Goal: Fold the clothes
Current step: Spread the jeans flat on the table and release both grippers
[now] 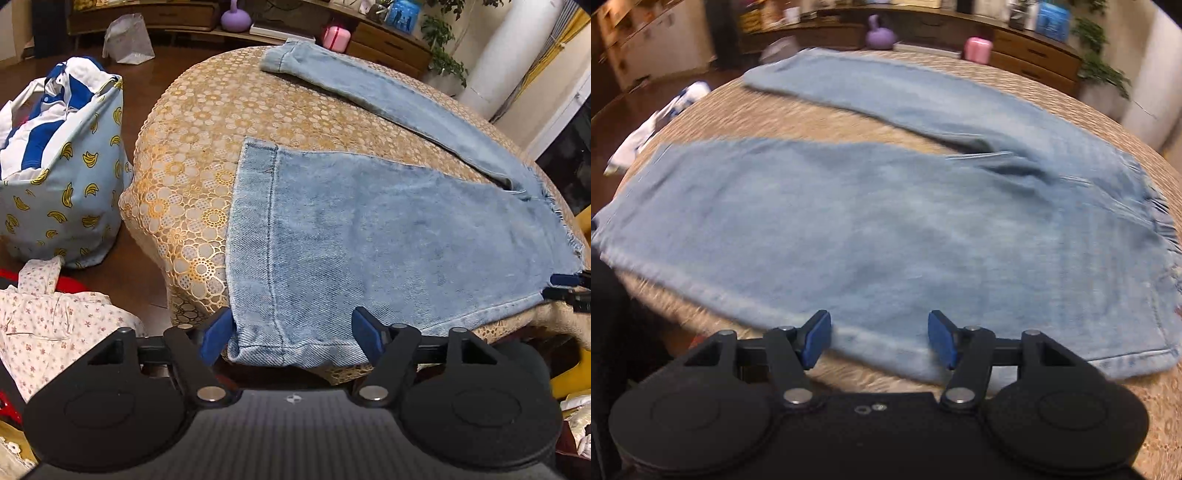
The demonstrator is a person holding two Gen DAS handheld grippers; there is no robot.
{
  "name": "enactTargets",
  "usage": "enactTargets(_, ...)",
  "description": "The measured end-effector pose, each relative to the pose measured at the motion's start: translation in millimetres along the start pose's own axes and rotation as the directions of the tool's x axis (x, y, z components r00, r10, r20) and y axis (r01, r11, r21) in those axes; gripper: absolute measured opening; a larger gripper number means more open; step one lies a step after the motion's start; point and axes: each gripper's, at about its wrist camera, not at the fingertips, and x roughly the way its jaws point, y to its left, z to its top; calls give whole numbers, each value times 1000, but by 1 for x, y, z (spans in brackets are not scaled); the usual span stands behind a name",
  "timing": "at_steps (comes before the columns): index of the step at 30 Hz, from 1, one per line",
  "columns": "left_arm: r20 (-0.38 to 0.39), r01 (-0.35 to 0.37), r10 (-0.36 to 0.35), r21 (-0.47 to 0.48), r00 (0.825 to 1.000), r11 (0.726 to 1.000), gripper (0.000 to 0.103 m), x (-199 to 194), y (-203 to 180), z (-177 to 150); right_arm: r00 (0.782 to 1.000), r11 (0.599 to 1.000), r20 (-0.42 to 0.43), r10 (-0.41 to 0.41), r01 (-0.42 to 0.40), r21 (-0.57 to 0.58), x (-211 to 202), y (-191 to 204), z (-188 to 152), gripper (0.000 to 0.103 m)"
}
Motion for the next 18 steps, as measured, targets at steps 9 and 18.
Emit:
enactTargets(9, -23, -11, 9, -48, 1000, 999, 62, 7, 7, -4, 1000, 999, 6, 19, -19, -45, 3, 17, -2, 103)
enactTargets(18, -67, -53, 47, -86, 997, 995, 68, 15, 13, -12, 999, 994, 2, 40, -40, -98, 12, 36, -4, 103)
